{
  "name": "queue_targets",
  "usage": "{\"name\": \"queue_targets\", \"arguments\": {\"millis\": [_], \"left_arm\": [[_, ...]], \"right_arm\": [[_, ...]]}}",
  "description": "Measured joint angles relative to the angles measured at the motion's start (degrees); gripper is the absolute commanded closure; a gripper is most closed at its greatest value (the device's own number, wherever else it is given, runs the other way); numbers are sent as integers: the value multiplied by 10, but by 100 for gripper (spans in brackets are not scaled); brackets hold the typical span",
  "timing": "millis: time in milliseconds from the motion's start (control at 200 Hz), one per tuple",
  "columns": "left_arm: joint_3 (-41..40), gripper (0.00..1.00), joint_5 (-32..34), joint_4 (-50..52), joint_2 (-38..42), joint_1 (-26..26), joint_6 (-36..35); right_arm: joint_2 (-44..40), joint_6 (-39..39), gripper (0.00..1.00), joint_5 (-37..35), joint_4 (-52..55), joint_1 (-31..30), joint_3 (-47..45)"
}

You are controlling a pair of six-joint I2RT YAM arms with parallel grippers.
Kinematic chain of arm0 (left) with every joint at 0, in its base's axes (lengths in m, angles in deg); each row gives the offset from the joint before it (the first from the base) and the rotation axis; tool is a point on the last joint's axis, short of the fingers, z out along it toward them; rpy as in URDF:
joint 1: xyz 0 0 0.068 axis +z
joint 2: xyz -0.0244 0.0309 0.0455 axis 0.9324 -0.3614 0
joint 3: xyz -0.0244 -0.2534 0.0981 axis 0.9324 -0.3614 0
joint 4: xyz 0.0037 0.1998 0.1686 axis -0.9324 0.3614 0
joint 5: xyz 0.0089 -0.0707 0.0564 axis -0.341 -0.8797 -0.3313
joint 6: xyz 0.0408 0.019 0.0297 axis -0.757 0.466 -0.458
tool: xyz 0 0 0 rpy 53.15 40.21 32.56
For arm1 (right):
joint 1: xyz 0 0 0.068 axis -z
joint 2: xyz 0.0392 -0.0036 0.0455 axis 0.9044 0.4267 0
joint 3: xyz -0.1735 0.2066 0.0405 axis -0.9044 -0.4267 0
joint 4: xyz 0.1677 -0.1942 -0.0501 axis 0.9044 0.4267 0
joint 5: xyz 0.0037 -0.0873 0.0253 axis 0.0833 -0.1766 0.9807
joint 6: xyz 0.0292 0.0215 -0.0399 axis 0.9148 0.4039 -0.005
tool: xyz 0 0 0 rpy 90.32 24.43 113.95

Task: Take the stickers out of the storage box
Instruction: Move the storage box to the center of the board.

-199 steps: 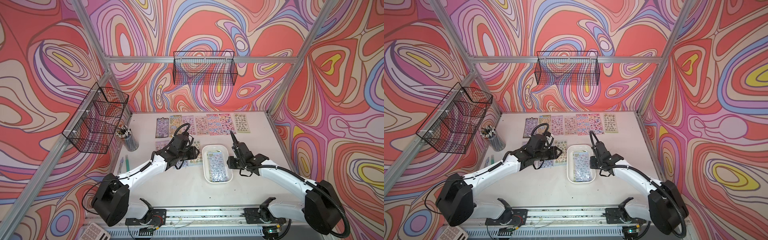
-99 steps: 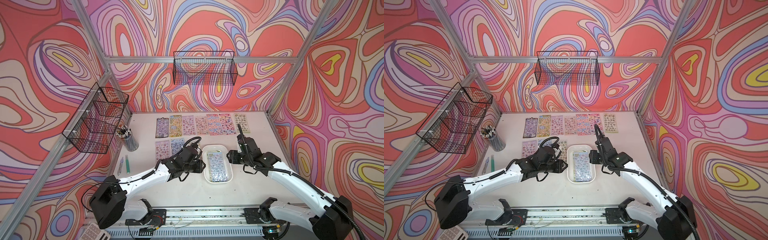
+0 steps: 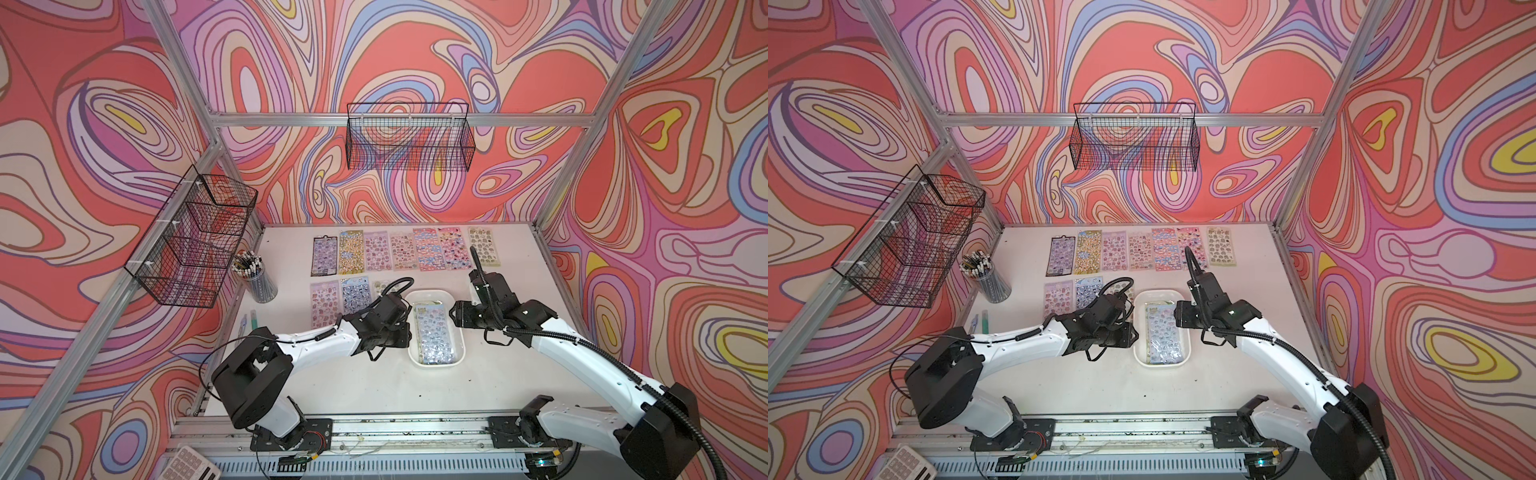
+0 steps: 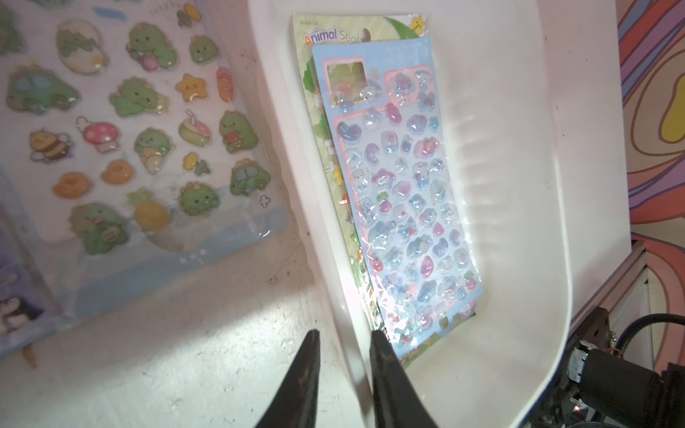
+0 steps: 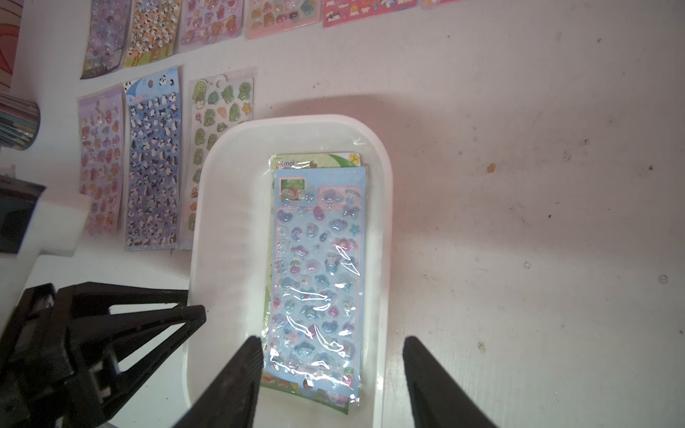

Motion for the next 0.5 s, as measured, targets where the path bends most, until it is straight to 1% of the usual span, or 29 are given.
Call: {"name": "queue_targets", "arguments": {"millis": [95,220,501], "left_arm": [[11,79,-2,-6,-21,0,3],[30,80,-8,-10,-41,0,6],[70,85,-15,-16,-64,-2,14]], "right_arm": [[7,0,37,3,0,0,0],[19,4,37,6,0,0,0],[51,3,37,10,2,0,15]]}}
